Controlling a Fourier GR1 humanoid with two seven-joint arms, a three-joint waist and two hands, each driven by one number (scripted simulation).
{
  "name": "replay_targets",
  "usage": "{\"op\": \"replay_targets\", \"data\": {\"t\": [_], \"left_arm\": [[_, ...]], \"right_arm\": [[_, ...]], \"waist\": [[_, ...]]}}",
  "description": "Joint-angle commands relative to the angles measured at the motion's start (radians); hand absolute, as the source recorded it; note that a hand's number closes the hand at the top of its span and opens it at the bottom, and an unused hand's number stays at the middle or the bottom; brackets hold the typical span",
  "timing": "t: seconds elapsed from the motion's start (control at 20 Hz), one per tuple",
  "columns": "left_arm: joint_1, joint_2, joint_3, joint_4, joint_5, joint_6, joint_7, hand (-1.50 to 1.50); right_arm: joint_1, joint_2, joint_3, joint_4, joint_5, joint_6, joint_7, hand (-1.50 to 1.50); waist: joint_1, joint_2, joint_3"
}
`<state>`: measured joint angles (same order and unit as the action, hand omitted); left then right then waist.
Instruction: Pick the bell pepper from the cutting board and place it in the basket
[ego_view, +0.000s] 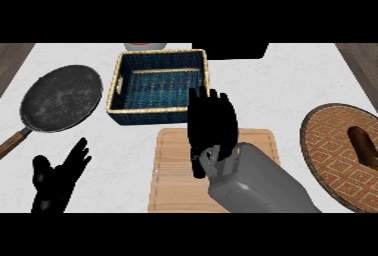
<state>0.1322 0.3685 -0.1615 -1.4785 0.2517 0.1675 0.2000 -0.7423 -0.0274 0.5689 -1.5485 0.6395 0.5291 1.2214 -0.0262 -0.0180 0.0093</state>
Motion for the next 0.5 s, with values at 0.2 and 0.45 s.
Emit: {"op": "replay_targets", "data": {"t": [0.2, 0.45], "left_arm": [[0.03, 0.025, 0.013, 0.062, 0.017, -0.041, 0.046, 0.0], [0.044, -0.035, -0.03, 0.031, -0.018, 0.0, 0.041, 0.0]], "right_arm": [[0.147, 0.026, 0.032, -0.052, 0.082, 0.041, 0.21, -1.5], [0.271, 0.015, 0.053, -0.121, 0.15, 0.051, 0.163, -1.5]], "waist": [[0.005, 0.012, -0.011], [0.01, 0.013, -0.01]]}}
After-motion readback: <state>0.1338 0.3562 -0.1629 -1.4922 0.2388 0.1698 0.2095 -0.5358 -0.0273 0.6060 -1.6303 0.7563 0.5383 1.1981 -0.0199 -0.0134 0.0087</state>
